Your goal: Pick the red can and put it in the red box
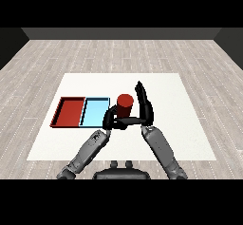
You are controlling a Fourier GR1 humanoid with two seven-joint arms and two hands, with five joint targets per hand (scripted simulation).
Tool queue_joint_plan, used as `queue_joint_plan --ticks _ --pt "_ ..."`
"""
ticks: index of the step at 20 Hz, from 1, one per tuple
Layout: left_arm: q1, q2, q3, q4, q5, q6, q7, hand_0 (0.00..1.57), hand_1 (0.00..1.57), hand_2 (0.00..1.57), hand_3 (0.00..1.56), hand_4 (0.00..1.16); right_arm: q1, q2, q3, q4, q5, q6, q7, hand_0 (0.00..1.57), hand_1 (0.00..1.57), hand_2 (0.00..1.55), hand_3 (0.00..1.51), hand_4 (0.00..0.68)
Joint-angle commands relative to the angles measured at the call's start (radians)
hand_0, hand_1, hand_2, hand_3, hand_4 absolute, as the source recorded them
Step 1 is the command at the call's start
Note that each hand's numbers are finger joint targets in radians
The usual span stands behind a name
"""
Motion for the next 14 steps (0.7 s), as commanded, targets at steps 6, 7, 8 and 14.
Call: queue_joint_plan --ticks 6,7,8,14 --pt "-0.039 0.061 0.128 -0.004 -0.049 -0.040 0.045 1.57 1.57 1.57 1.47 1.15 0.205 -0.116 -0.149 -0.232 -0.112 0.123 -0.057 0.00 0.00 0.00 0.00 0.000" --pt "0.021 0.067 0.131 -0.011 -0.044 -0.064 0.015 1.57 1.57 1.57 1.47 1.15 0.197 -0.116 -0.159 -0.264 -0.090 0.108 -0.023 0.00 0.00 0.00 0.00 0.000" --pt "-0.001 0.108 0.147 -0.039 -0.047 -0.060 0.053 1.57 1.57 1.57 1.47 1.15 0.318 -0.146 -0.138 -0.317 -0.092 0.129 -0.074 0.00 0.00 0.00 0.00 0.000" --pt "-0.039 0.254 0.263 -0.056 -0.046 -0.097 0.142 1.57 1.57 1.57 1.46 1.12 0.457 -0.176 -0.255 -0.246 -0.147 0.168 -0.169 0.00 0.00 0.00 0.00 0.000"
